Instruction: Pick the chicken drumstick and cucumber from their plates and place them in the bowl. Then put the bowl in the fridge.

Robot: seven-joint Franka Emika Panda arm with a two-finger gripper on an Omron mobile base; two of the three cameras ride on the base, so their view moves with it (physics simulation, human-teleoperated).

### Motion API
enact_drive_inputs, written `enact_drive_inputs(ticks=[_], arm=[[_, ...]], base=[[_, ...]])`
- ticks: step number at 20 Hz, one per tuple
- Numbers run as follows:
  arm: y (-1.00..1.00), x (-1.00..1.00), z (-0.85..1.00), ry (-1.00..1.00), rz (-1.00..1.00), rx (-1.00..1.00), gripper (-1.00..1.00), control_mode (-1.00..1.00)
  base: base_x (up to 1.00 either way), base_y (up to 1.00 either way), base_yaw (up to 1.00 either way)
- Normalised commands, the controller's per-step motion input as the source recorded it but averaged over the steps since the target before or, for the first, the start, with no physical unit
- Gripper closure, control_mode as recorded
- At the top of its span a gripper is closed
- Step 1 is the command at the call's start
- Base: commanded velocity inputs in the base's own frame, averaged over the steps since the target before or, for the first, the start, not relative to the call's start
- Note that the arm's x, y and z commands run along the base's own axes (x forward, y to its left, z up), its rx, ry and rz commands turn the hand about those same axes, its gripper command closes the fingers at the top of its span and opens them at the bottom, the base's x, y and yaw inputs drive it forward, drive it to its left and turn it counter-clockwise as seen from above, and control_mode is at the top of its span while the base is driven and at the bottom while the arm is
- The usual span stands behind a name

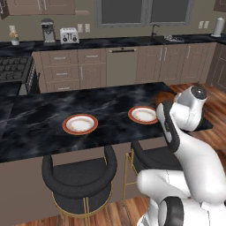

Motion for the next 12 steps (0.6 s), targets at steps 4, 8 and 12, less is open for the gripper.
enact_drive_inputs(ticks=[4,8,12], arm=[[0.38,-0.38,0.09,0.06,0.21,-0.04,1.00,-1.00],[0.42,-0.34,0.00,0.00,0.21,-0.03,1.00,-1.00],[0.46,-0.27,0.00,0.00,0.17,-0.10,1.00,-1.00]], base=[[0.00,0.00,0.00],[0.00,0.00,0.00],[0.00,0.00,0.00]])
